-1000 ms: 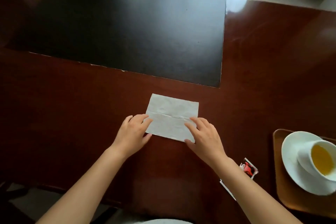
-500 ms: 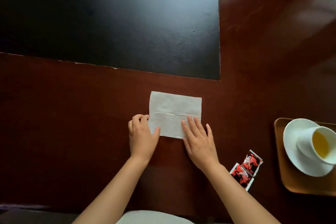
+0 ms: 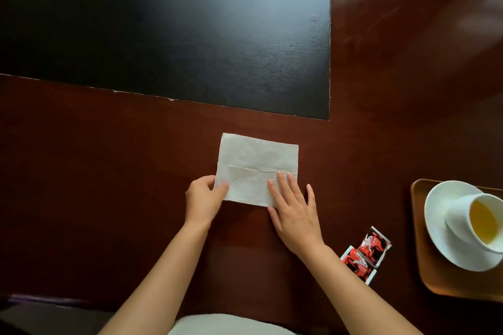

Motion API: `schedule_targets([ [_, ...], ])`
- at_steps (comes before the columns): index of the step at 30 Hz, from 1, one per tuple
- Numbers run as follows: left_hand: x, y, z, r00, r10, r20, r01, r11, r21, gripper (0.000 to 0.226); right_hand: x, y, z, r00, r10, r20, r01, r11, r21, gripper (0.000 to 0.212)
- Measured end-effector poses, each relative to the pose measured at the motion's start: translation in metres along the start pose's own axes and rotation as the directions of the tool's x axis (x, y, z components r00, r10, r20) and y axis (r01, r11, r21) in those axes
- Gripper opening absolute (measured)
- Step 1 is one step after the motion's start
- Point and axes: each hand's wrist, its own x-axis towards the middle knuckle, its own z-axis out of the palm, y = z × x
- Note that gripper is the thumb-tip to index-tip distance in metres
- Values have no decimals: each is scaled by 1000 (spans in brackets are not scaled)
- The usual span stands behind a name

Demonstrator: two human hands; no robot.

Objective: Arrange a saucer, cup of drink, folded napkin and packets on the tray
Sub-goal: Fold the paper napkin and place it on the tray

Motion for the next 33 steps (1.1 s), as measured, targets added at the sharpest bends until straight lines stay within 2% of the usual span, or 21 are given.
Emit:
schedule_targets([
  [2,-2,0,-4,1000,20,-13,-20,999,-30,14,0,0,2,1000,2,0,-2,1000,-6,55],
  [4,-8,5,-1,994,100,-46,-101,995,-19,13,-1,1,3,1000,0,6,0,1000,-9,54],
  [8,-26,22,20,922,380,-76,-380,925,16,4,-3,7,2,999,2,-33,3,987,163,55],
  [11,-35,29,38,854,519,35,-521,851,67,11,-6,17,-6,990,67,-127,-28,957,289,53],
  [15,-45,24,51,816,523,249,-549,835,46,38,-8,31,-16,960,199,-198,-99,899,427,55],
  [17,-43,18,51,810,549,207,-577,810,105,49,-8,37,-21,944,233,-233,-110,890,443,56],
  [19,-34,8,50,775,610,168,-631,725,276,51,-8,41,-24,933,224,-283,-99,914,394,53],
  [21,-22,2,49,757,601,257,-644,619,451,54,-6,40,-25,944,155,-290,-68,955,289,51],
  [24,-3,-2,57,713,561,420,-674,384,632,57,5,34,-20,984,35,-175,-15,994,112,54],
  [26,8,-5,63,678,540,498,-697,260,668,57,13,34,-13,997,29,-67,-27,999,34,56],
  [29,19,-9,67,679,504,534,-696,208,688,60,19,38,-4,997,47,55,-45,998,-51,59],
  [33,21,-8,67,682,486,546,-703,230,673,65,19,39,-2,996,48,80,-42,996,-77,61],
])
